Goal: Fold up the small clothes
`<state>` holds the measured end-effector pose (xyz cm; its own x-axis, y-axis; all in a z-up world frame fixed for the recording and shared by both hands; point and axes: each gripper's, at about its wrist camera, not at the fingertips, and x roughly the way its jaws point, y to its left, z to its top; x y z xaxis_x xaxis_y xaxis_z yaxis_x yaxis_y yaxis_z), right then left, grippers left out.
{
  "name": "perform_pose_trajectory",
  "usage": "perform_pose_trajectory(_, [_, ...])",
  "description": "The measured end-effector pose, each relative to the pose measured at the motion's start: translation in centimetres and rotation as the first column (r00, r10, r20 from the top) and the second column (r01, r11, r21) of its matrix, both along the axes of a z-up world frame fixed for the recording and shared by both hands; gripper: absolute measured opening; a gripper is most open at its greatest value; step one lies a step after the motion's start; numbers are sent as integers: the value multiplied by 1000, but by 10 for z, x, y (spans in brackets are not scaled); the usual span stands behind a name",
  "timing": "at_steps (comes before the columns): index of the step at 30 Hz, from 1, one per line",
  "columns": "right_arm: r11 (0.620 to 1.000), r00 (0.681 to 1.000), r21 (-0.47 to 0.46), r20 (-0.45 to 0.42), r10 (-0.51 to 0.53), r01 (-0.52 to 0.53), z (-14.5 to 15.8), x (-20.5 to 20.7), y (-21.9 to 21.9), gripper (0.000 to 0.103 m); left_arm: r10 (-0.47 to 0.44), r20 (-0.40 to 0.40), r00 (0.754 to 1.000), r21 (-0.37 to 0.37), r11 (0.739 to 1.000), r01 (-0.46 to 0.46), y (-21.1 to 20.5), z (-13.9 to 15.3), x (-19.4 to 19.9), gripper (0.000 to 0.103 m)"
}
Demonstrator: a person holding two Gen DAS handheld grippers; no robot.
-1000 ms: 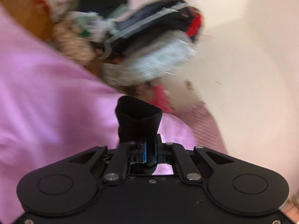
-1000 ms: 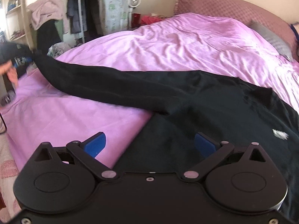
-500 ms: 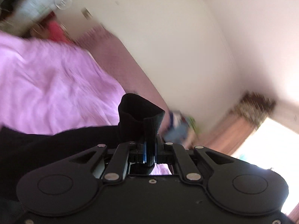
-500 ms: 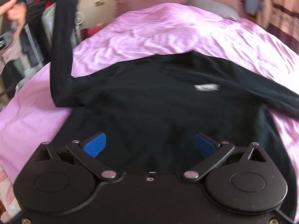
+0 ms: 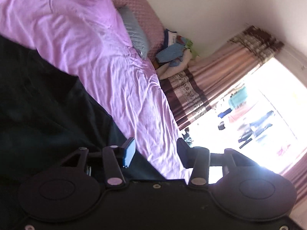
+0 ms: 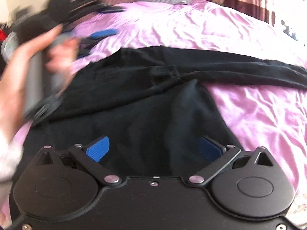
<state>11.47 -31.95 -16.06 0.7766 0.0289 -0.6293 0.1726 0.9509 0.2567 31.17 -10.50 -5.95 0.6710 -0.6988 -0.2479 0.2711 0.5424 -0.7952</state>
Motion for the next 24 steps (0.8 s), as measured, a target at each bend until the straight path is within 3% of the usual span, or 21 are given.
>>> perform_pose_trajectory(3, [986, 1000, 169, 13, -1, -2, -6, 21, -30, 102, 101, 26, 995, 105, 989, -103, 68, -2, -17, 59])
perform_pose_trajectory(6, [919, 997, 395, 65, -43, 14, -17, 46, -61, 100, 243, 4, 970, 194, 951, -239, 143, -26, -45, 59])
perform_pose_trajectory(7, [889, 995, 458, 79, -56, 13, -20, 58, -70, 99, 289, -31, 957, 184, 943, -279, 165, -37, -54, 59])
perform_pose_trajectory(10, [813, 991, 582, 88, -104, 34, -29, 91, -82, 90, 397, -199, 896, 36, 916, -399, 224, -79, -84, 58])
perform_pose_trajectory(14, [764, 991, 638, 16, -136, 94, -43, 130, -81, 87, 474, -347, 810, -145, 825, -545, 262, -125, -111, 59])
perform_pose_trajectory(17, [745, 981, 641, -78, -176, 185, -61, 151, -79, 87, 478, -428, 767, -200, 778, -596, 269, -154, -112, 58])
perform_pose_trajectory(21, [737, 972, 637, -93, -216, 225, -71, 168, -82, 87, 523, -474, 708, -211, 714, -668, 268, -179, -100, 58])
perform_pose_trajectory(24, [722, 972, 656, -81, -222, 220, -73, 178, -82, 87, 552, -481, 681, -233, 668, -707, 268, -184, -89, 59])
